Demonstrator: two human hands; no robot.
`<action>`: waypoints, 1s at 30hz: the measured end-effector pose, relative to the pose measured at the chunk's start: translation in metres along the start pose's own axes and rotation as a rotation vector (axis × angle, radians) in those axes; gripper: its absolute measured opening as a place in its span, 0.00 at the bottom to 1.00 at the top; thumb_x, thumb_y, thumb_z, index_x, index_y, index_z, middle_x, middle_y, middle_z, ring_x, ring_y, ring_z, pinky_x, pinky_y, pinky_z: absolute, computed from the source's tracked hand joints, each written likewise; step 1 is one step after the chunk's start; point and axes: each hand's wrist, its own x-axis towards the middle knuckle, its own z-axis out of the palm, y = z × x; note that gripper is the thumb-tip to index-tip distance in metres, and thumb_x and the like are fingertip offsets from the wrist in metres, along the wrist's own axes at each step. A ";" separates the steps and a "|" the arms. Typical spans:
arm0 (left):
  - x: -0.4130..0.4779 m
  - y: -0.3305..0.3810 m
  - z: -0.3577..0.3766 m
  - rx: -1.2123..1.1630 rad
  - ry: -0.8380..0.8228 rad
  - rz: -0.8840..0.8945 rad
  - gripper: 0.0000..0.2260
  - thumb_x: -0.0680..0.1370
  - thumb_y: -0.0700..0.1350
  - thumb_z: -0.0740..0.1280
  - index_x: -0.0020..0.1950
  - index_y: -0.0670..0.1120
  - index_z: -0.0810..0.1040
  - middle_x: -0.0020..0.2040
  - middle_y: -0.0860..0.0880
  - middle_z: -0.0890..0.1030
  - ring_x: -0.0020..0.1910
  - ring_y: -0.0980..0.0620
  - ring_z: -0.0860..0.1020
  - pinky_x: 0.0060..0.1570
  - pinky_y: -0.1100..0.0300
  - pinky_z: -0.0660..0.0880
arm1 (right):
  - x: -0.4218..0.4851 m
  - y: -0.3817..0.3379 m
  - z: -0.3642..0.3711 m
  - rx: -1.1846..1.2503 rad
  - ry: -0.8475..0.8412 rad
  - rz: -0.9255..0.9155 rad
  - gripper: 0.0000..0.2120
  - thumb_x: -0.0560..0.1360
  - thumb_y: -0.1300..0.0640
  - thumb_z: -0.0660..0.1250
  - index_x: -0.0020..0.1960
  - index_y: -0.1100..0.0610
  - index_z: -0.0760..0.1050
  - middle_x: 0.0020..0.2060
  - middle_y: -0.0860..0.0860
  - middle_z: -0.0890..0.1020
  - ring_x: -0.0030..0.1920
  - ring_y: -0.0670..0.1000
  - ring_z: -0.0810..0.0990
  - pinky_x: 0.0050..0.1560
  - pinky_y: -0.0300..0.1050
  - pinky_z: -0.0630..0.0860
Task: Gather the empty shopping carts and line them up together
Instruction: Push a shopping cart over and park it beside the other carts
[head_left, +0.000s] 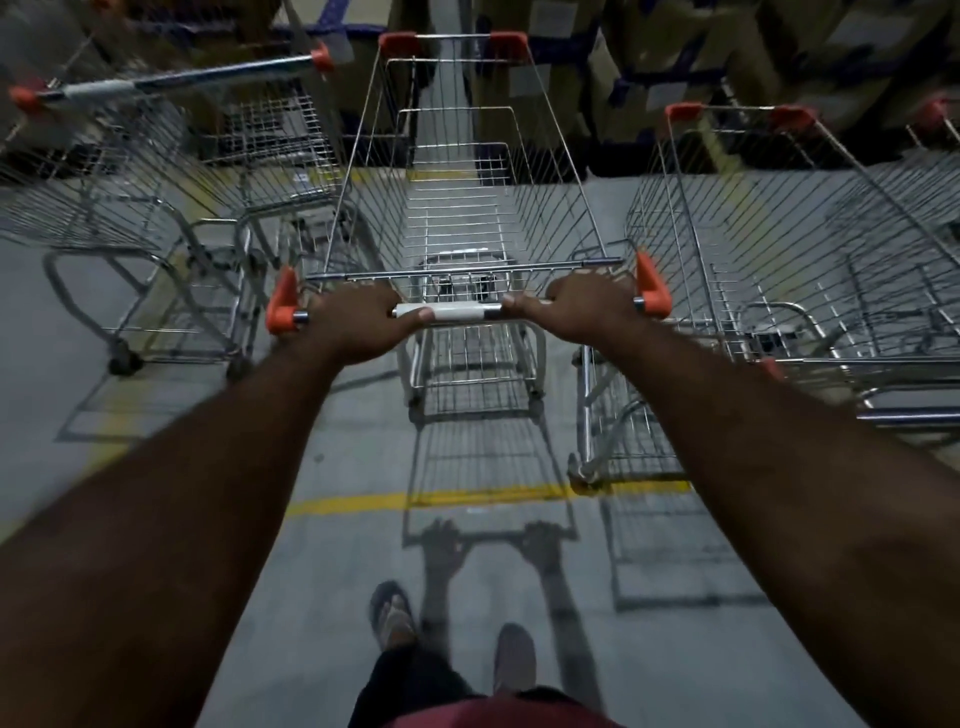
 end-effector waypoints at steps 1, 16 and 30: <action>-0.003 0.001 -0.002 0.007 0.000 -0.003 0.39 0.66 0.81 0.42 0.45 0.51 0.75 0.44 0.47 0.78 0.46 0.44 0.77 0.54 0.45 0.76 | -0.002 0.000 0.000 0.009 -0.001 0.001 0.50 0.66 0.17 0.40 0.53 0.54 0.82 0.51 0.55 0.83 0.55 0.58 0.80 0.69 0.66 0.63; -0.018 0.002 -0.028 -0.007 -0.087 -0.042 0.45 0.68 0.81 0.44 0.62 0.50 0.80 0.59 0.43 0.82 0.59 0.40 0.78 0.62 0.46 0.73 | -0.020 -0.015 -0.016 0.045 0.008 0.027 0.49 0.63 0.15 0.40 0.47 0.53 0.80 0.42 0.52 0.79 0.48 0.55 0.78 0.62 0.57 0.68; -0.061 0.000 -0.020 0.004 -0.120 -0.013 0.51 0.63 0.83 0.39 0.66 0.52 0.77 0.62 0.44 0.81 0.62 0.41 0.78 0.66 0.41 0.70 | -0.070 -0.029 -0.005 0.060 -0.045 0.079 0.60 0.58 0.13 0.36 0.58 0.56 0.82 0.54 0.56 0.83 0.57 0.58 0.80 0.65 0.61 0.70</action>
